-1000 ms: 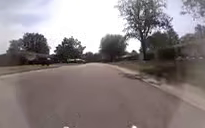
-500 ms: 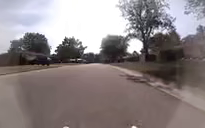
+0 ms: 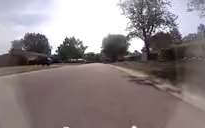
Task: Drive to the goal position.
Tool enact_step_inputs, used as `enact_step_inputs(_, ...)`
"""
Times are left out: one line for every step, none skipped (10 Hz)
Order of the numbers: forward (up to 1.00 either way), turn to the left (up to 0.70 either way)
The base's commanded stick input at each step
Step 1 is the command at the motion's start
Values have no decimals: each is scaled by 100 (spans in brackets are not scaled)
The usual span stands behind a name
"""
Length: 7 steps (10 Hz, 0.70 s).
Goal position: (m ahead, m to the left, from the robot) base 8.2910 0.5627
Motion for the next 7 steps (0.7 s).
enact_step_inputs(69,3)
enact_step_inputs(69,3)
enact_step_inputs(69,3)
enact_step_inputs(69,3)
enact_step_inputs(69,3)
enact_step_inputs(69,3)
enact_step_inputs(69,3)
